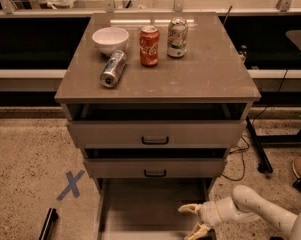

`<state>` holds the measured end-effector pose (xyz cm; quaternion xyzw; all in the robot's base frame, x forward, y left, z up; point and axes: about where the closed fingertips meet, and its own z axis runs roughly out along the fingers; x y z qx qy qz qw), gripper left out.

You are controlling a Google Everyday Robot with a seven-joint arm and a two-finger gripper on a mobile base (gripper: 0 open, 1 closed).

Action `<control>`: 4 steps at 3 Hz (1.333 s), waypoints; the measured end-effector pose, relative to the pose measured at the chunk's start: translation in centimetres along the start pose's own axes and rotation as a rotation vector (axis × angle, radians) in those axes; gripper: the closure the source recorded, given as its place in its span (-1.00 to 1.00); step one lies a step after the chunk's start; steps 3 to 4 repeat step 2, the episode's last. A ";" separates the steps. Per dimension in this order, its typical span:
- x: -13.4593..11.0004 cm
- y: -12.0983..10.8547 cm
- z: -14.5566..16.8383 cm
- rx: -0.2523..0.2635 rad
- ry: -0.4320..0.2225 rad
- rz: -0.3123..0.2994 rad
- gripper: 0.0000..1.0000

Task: Open bottom drawer

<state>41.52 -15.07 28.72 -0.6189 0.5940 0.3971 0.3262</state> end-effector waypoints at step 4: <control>0.0 0.0 0.1 -0.002 -0.001 0.000 -1.00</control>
Offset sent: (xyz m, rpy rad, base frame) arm -0.0005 0.0010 -0.0004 0.0014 0.0012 0.0013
